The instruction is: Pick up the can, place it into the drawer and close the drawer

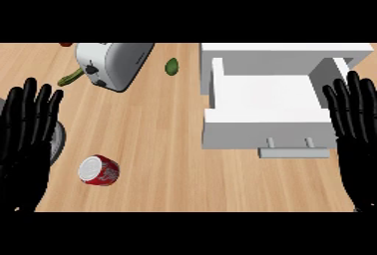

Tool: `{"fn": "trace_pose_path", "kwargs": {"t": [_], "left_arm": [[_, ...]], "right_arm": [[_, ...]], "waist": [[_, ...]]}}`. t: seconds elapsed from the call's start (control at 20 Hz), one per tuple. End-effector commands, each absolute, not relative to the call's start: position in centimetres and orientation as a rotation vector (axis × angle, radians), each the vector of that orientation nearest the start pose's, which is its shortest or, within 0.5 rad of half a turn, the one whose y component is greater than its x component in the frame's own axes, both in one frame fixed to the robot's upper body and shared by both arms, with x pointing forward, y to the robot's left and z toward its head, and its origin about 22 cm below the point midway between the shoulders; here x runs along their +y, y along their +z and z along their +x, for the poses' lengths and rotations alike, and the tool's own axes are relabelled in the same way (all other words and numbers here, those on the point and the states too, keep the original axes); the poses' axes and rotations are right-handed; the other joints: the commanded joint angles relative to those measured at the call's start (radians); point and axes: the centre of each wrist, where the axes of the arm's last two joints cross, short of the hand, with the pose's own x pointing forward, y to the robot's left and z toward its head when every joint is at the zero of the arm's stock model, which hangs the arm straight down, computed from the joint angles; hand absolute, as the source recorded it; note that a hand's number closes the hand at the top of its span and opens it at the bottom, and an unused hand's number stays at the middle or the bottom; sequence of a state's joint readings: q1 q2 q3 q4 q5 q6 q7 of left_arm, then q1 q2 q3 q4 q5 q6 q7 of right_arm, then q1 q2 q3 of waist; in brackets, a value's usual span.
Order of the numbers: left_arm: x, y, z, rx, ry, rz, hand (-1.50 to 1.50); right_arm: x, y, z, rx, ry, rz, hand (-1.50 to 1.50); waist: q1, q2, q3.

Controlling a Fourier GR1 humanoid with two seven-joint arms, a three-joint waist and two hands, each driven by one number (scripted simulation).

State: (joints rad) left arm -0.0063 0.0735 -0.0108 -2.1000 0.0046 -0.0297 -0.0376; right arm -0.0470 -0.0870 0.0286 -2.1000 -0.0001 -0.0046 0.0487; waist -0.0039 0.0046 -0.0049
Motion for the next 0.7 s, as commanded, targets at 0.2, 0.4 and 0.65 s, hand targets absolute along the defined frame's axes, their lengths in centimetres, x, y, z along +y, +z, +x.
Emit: {"fn": "trace_pose_path", "kwargs": {"t": [0.2, 0.4, 0.65], "left_arm": [[26.7, 12.6, 14.5, -2.100, -0.096, 0.079, -1.50], [28.4, 9.4, 12.9, -1.697, 0.149, 0.201, -1.50], [30.4, 11.7, 10.0, -1.674, 0.153, 0.202, -1.50]], "right_arm": [[-24.3, 13.8, 20.7, -2.097, 0.060, -0.033, -1.50], [-26.3, 10.5, 20.0, -1.816, -0.072, -0.162, -1.50], [-25.7, 10.5, 19.6, -1.794, -0.063, -0.153, -1.50]], "waist": [[0.014, -0.007, 0.005], [0.025, -0.006, 0.005], [0.016, -0.008, 0.005]]}}
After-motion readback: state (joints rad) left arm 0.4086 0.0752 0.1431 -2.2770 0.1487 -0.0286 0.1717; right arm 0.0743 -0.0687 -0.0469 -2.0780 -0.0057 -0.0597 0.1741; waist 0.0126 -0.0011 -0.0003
